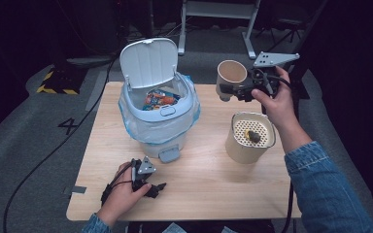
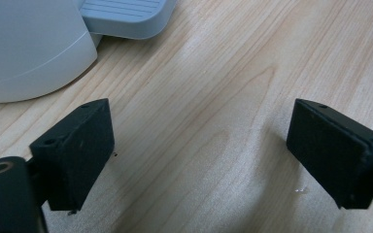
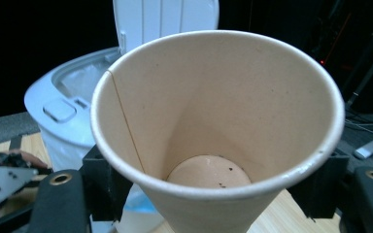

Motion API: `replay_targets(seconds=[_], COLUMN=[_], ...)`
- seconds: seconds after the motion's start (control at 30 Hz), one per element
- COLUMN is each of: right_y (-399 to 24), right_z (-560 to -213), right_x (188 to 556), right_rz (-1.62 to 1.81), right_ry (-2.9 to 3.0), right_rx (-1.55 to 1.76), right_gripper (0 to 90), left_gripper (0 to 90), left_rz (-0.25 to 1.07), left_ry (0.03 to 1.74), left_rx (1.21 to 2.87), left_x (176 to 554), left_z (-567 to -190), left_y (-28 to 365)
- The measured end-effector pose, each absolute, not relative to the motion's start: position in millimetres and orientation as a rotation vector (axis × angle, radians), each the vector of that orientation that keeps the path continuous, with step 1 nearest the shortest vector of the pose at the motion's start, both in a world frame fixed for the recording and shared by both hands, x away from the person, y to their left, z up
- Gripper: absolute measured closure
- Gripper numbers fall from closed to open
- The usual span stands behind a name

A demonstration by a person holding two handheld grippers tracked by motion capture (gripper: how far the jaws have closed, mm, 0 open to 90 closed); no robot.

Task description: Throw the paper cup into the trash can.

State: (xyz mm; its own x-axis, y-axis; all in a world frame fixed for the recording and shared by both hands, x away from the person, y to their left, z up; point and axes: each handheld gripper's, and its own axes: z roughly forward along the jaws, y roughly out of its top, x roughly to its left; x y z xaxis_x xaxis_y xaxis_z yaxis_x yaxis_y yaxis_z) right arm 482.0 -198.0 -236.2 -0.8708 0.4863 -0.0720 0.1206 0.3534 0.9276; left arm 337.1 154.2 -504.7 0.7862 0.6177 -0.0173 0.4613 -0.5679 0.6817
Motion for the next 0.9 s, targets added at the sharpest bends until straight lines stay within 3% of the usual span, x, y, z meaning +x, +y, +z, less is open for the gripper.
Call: replay_targets(seconds=[0.3, 0.9], right_y=[-156.1, -90.3], right_z=[-227.3, -234.8], right_x=[485.7, 496.2], right_rz=[1.547, 1.65], right_ry=[2.302, 2.351], right_rx=[0.457, 0.398], right_gripper=[28.4, 28.2], left_gripper=[0.3, 0.0], left_rz=[0.272, 0.271], left_ry=[0.787, 0.784], left_rx=[2.304, 2.308], left_x=[341.0, 342.8], left_z=[-505.6, -505.3], left_y=[149.7, 148.6])
